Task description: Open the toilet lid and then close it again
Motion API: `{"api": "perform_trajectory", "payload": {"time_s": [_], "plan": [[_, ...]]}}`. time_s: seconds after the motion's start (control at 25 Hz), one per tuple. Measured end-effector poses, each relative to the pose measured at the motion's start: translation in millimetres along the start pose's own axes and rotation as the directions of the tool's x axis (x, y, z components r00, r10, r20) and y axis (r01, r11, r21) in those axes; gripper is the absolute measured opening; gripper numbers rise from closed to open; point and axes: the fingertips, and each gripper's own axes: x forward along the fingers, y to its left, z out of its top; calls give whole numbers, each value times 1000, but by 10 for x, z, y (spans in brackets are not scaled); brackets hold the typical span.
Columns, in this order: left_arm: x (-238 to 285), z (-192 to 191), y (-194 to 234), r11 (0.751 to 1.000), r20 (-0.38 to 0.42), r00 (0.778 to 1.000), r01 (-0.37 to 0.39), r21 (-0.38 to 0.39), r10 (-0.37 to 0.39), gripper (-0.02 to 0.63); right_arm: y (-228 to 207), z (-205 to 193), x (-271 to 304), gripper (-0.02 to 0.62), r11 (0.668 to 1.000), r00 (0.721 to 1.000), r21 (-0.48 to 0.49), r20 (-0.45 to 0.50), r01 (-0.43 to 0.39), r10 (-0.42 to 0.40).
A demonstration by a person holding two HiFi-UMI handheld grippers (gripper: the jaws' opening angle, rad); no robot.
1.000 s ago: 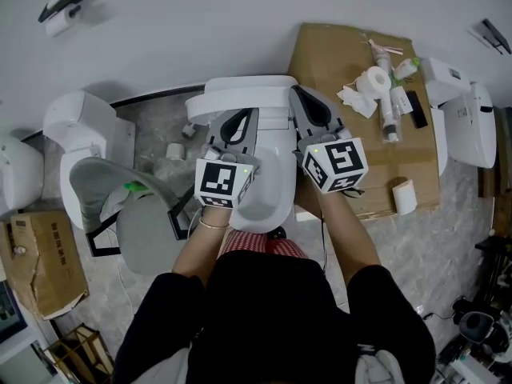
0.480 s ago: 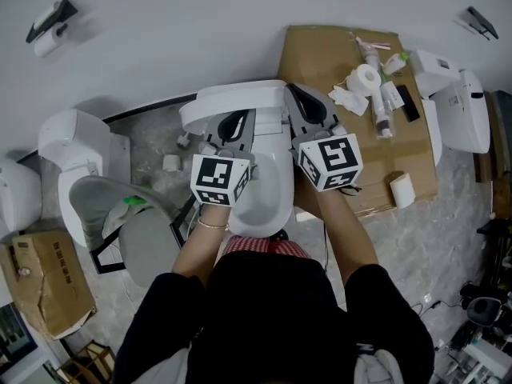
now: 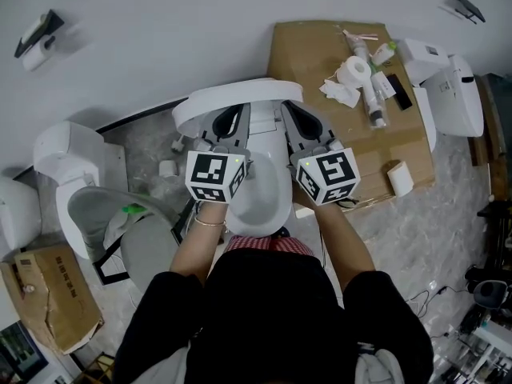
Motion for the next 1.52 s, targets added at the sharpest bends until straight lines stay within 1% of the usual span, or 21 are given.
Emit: {"api": "perform_trajectory", "payload": {"time_s": [0.12, 0.36, 0.48, 0.6, 0.76, 0.88, 1.0, 1.12, 1.28, 1.52], "plan": [[-2, 5, -11, 1000, 3, 1000, 16, -1, -16, 3, 28, -23, 68, 21, 1000, 1000, 4, -10, 14, -14], [40, 27, -21, 999, 5, 999, 35, 37, -35, 3, -19, -2, 156, 21, 998, 999, 30, 6, 48, -48], [63, 23, 54, 998, 9, 1000, 8, 57, -9, 3, -27, 10, 202, 21, 999, 999, 34, 13, 39, -40], [75, 24, 101, 998, 12, 1000, -25, 56, 25, 3, -59, 14, 215, 21, 999, 1000, 36, 12, 21, -21], [104, 26, 163, 996, 11, 999, -47, 74, 47, 3, -141, 64, 325, 21, 999, 1000, 36, 21, 10, -11], [75, 1, 225, 996, 14, 997, -72, 56, 71, 3, -168, 87, 394, 21, 999, 999, 39, 34, -2, 1], [65, -34, 290, 994, 4, 996, -94, 55, 94, 3, -197, 111, 471, 21, 999, 999, 43, 42, -10, 9], [88, -53, 350, 994, 1, 995, -102, 37, 102, 3, -232, 137, 551, 21, 999, 999, 42, 45, -16, 14], [109, -61, 406, 991, -4, 992, -126, 49, 127, 3, -268, 162, 640, 20, 999, 999, 40, 49, -22, 20], [149, -85, 504, 988, -11, 989, -147, 41, 148, 3, -343, 195, 791, 21, 999, 998, 43, 55, -22, 20]]}}
